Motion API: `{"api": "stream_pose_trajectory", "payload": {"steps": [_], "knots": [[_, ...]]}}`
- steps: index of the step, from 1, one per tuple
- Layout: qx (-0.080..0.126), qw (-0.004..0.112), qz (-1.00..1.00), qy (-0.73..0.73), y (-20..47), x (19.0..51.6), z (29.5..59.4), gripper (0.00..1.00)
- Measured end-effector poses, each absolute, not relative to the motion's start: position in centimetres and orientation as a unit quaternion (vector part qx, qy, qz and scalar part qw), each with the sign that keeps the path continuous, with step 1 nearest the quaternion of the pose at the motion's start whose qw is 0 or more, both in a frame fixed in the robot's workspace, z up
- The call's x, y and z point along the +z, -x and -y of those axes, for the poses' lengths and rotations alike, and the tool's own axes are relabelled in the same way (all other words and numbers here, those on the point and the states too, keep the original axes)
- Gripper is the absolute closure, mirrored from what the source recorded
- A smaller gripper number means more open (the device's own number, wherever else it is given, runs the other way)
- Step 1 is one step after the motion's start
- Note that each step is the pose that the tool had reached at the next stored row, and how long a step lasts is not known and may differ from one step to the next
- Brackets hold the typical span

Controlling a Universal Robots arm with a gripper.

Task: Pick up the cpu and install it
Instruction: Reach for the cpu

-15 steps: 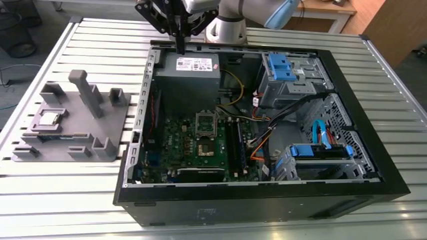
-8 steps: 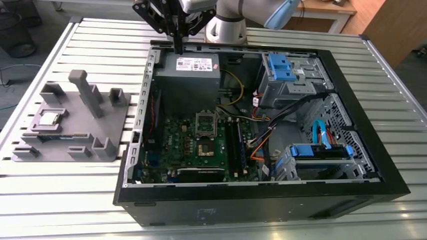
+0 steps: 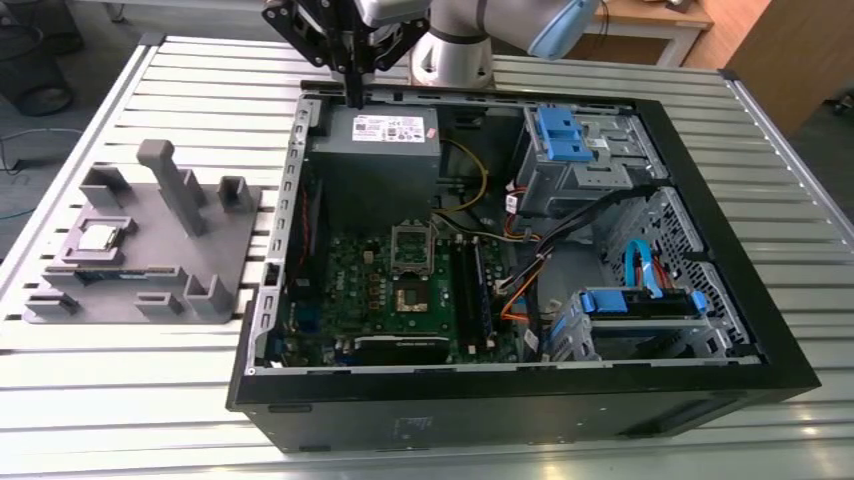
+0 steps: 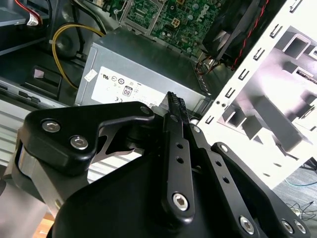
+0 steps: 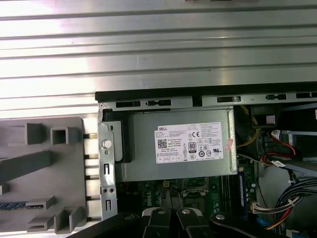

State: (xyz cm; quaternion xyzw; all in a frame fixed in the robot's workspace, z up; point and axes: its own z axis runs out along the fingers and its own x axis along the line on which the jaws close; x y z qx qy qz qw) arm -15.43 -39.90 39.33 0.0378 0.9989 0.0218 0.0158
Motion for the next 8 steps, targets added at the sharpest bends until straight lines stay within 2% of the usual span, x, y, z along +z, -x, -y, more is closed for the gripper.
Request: {"api": "stream_pose_trajectory", "payload": {"steps": [8], "knots": [[0.022,0.016,-0.999,-0.038,15.78,39.33,39.91,0.89]]}}
